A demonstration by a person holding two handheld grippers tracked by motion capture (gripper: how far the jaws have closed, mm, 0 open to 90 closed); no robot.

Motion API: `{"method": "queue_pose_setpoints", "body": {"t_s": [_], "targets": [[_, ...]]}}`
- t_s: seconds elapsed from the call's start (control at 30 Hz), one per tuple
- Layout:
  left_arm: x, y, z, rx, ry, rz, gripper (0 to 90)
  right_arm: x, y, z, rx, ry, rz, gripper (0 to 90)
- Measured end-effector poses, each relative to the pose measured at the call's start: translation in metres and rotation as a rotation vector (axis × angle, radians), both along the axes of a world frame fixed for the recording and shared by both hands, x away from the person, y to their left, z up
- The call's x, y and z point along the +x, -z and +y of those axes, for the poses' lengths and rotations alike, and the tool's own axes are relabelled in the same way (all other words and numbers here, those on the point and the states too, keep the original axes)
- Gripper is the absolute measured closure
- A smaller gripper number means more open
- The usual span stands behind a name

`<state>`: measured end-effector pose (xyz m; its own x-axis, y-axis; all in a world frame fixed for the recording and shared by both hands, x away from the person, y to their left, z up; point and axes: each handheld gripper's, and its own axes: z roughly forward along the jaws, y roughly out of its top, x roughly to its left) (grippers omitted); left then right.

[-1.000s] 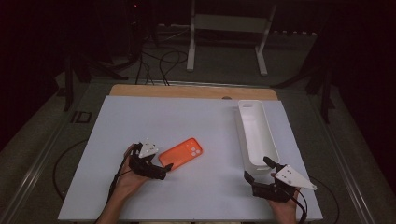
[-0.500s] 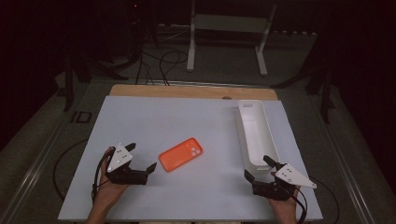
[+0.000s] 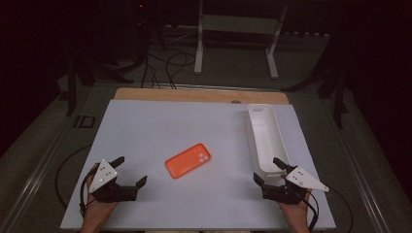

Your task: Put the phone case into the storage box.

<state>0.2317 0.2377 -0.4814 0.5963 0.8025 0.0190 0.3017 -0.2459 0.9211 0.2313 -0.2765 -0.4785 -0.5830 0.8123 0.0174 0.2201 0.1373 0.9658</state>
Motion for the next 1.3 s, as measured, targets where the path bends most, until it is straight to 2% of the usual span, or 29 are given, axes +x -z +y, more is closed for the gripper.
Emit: {"method": "queue_pose_setpoints", "body": {"t_s": [0.17, 0.37, 0.57, 0.77, 0.83, 0.97, 1.13, 1.3], "targets": [[-0.001, 0.001, -0.001, 0.022, -0.002, 0.015, 0.2, -0.003, 0.002, 0.000, -0.003, 0.002, 0.006, 9.0], [-0.002, -0.002, 0.000, 0.021, -0.008, 0.026, 0.1, -0.006, 0.003, 0.000, -0.012, -0.003, 0.004, 9.0], [0.002, -0.004, -0.004, 0.065, -0.010, 0.066, 0.1, -0.005, 0.004, 0.000, -0.008, 0.001, 0.012, 9.0], [0.009, -0.009, -0.017, 0.106, 0.024, 0.103, 0.1, -0.004, 0.004, -0.001, -0.007, 0.007, 0.015, 9.0], [0.012, -0.011, -0.022, 0.132, 0.035, 0.109, 0.1, -0.004, 0.004, 0.000, -0.007, 0.005, 0.013, 9.0], [0.018, -0.016, -0.031, 0.144, 0.056, 0.130, 0.1, -0.004, 0.005, 0.000, -0.008, 0.005, 0.015, 9.0], [0.027, -0.021, -0.040, 0.171, 0.068, 0.150, 0.2, -0.004, 0.005, -0.001, -0.005, 0.010, 0.018, 9.0], [0.038, -0.023, -0.049, 0.223, 0.075, 0.177, 0.1, -0.004, 0.004, -0.001, -0.007, 0.011, 0.018, 9.0]]}}
